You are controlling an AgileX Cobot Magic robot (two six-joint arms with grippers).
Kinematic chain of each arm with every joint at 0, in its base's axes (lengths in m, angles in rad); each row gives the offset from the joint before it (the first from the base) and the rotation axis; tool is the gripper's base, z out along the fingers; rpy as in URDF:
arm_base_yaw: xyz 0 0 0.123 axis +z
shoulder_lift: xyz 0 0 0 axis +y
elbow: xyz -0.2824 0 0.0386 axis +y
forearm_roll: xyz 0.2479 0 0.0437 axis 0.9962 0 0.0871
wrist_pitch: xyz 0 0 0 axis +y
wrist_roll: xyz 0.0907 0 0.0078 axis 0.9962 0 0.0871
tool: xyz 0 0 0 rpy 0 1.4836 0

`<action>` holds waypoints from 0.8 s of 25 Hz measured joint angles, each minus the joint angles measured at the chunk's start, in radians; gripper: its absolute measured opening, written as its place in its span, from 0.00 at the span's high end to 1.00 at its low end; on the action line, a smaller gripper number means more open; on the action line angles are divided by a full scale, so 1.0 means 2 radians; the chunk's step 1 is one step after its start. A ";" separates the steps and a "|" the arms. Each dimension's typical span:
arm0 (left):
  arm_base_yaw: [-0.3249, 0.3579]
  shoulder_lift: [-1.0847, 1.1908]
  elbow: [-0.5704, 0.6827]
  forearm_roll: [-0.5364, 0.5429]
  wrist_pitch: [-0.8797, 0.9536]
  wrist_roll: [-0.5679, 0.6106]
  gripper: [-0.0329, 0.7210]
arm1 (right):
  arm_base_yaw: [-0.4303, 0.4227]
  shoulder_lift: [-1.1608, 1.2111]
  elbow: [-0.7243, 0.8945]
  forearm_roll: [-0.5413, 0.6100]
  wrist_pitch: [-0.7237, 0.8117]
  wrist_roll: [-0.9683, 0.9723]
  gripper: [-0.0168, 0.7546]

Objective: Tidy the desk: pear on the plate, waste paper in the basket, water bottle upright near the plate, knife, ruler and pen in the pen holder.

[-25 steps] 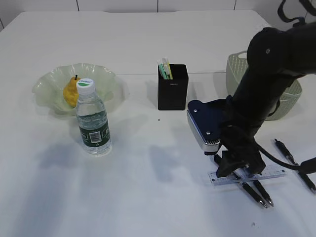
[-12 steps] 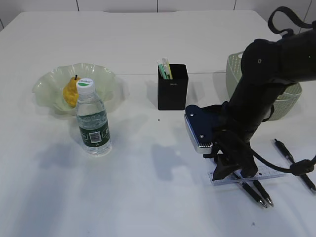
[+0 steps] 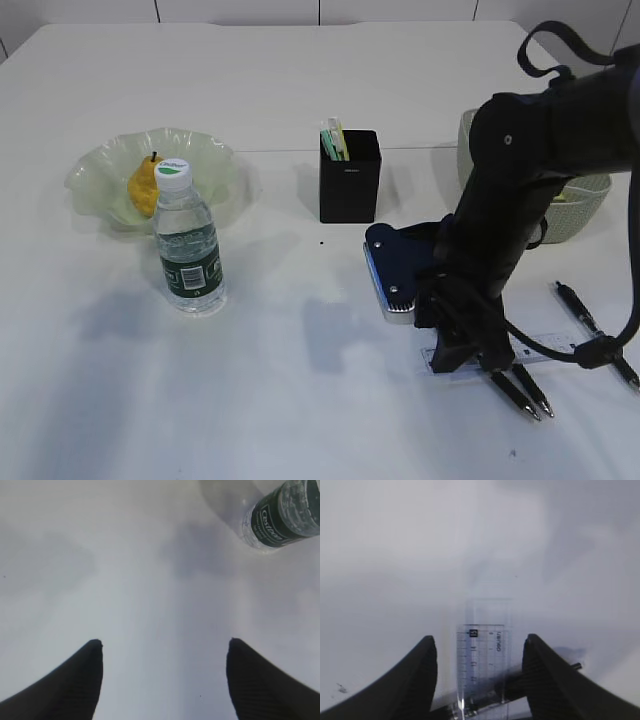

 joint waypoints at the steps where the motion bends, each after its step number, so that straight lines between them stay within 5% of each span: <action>1: 0.000 0.000 0.000 0.000 0.000 0.000 0.23 | 0.004 0.000 0.004 -0.003 0.000 0.005 0.45; 20: 0.000 0.000 0.000 0.000 0.000 0.000 0.25 | 0.010 0.004 0.033 -0.045 -0.052 0.068 0.45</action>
